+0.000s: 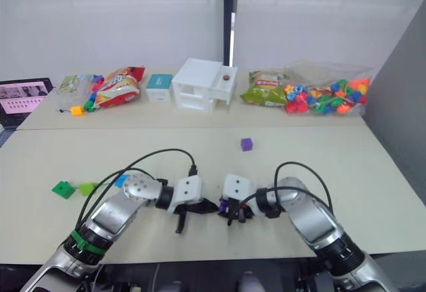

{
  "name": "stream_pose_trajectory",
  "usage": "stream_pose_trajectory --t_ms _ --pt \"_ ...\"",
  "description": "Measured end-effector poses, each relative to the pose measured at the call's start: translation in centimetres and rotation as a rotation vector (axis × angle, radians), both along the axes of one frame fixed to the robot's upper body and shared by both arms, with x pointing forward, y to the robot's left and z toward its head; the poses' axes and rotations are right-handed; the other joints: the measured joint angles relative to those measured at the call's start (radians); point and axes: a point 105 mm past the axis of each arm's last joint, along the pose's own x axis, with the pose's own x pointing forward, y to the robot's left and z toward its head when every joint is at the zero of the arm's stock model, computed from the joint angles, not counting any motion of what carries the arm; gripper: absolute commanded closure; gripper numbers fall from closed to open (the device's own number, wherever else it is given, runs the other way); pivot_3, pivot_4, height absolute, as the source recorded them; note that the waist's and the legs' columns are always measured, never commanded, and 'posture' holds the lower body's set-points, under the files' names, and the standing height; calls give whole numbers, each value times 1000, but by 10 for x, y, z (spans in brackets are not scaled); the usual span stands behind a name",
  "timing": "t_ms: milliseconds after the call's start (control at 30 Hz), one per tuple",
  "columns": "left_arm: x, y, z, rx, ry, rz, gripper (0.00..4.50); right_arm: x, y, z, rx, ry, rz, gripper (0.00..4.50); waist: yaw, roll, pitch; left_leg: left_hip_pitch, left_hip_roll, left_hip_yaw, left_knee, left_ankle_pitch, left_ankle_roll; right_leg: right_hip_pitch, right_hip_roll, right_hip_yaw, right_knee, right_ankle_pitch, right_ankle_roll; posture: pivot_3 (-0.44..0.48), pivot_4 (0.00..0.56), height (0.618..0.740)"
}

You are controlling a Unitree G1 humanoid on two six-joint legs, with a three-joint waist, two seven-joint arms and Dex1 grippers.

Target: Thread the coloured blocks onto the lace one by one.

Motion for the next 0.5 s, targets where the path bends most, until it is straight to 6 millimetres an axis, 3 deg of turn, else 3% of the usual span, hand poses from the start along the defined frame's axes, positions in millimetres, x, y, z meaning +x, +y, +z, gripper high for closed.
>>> stream_pose_trajectory --t_ms 200,333,500 --pt "-1 20 3 54 26 12 1393 -2 -6 5 24 20 -52 42 1 0 0 0 0 0 0 0 0 0 0 0 0 0 0 0 150 740" --pt "3 20 12 67 17 8 1393 -4 -27 11 -3 11 -98 42 15 0 0 -2 -1 0 1 0 0 0 -1 0 -1 0 0 0 150 740" --pt "4 -6 23 22 -14 -46 1393 -9 -44 12 -36 9 -132 42 24 0 0 -2 -1 0 1 0 0 0 0 0 -1 0 0 0 150 740"
